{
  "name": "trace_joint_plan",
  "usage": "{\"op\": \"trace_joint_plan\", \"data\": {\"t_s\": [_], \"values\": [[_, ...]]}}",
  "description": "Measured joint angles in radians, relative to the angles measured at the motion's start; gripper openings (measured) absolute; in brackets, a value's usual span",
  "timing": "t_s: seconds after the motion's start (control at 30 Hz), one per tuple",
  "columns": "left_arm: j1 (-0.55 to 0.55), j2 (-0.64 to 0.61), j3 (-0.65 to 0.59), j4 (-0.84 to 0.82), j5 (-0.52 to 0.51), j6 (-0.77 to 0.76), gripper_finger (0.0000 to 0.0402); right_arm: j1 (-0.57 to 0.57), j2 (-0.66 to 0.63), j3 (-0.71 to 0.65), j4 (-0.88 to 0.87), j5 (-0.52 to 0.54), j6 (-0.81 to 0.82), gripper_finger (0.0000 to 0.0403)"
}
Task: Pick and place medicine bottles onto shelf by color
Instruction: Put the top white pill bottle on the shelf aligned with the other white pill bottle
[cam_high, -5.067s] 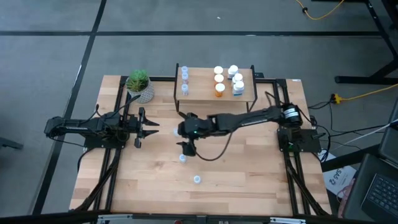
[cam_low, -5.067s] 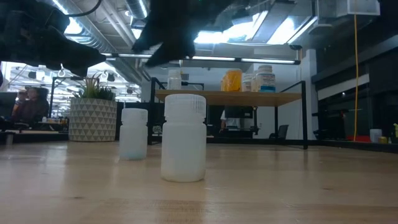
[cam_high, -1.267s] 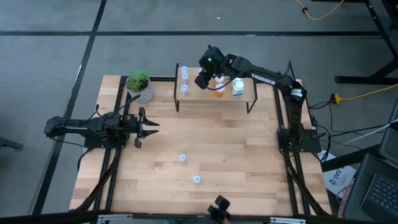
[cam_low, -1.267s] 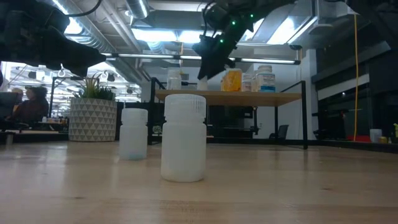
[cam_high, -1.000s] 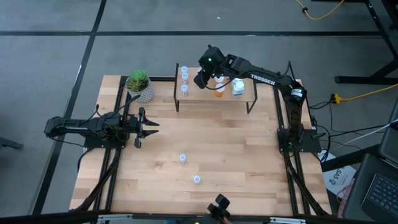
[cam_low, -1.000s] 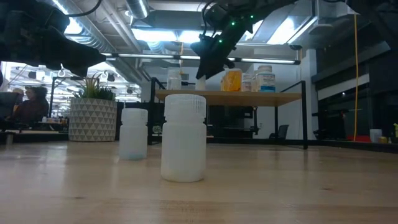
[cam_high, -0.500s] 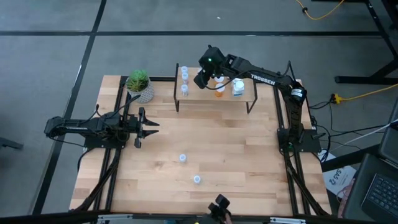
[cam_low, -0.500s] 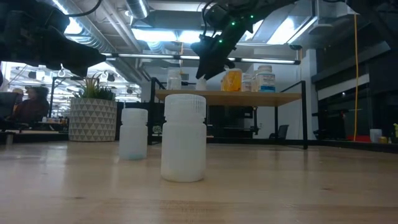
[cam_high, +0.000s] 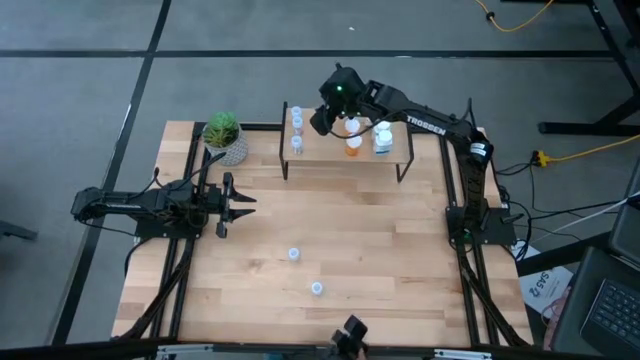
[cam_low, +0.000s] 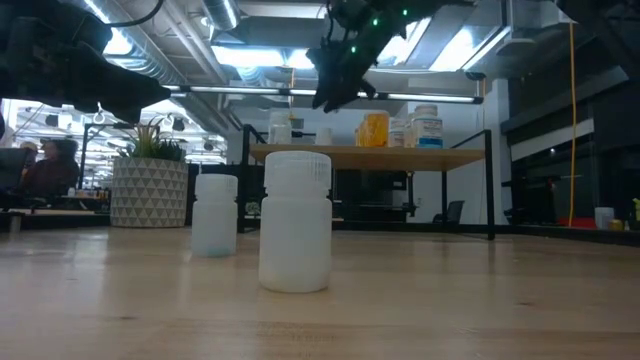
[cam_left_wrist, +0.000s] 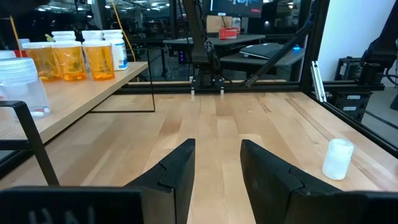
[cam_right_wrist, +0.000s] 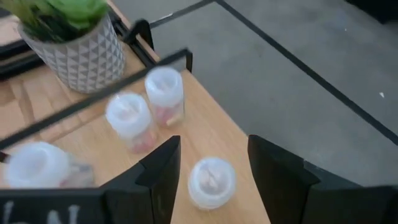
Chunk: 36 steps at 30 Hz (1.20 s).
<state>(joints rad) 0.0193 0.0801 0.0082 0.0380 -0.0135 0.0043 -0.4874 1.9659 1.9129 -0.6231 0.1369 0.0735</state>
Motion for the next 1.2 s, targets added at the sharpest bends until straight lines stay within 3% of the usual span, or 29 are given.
{"op": "trace_joint_plan", "data": {"t_s": [0.07,0.17,0.33,0.47,0.6,0.8,1.0,1.2], "values": [[0.000,0.000,0.000,0.000,0.000,0.000,0.0121,0.008,0.000,0.053,-0.056,-0.026,0.033,0.0190],[0.000,0.000,0.000,0.000,0.000,0.000,0.0121,0.041,0.000,0.128,-0.144,-0.170,0.083,0.0190],[0.000,0.000,0.000,0.000,0.000,0.000,0.0121,0.202,0.000,0.155,-0.208,-0.325,0.104,0.0190],[0.000,0.000,0.000,0.000,0.000,0.000,0.0121,0.362,-0.001,0.124,-0.204,-0.325,0.101,0.0190],[0.000,0.000,0.000,0.000,0.000,0.000,0.0121,0.504,0.001,0.086,-0.177,-0.243,0.101,0.0190],[0.000,0.000,0.000,0.000,0.000,0.000,0.0121,0.653,0.000,0.030,-0.138,-0.222,0.053,0.0190],[0.000,0.000,0.000,0.000,0.000,0.000,0.0121,0.745,0.000,-0.059,-0.008,-0.091,0.055,0.0190],[0.000,0.000,0.000,0.000,0.000,0.000,0.0121,0.755,0.071,-0.099,0.243,-0.118,0.157,0.0191]]}}
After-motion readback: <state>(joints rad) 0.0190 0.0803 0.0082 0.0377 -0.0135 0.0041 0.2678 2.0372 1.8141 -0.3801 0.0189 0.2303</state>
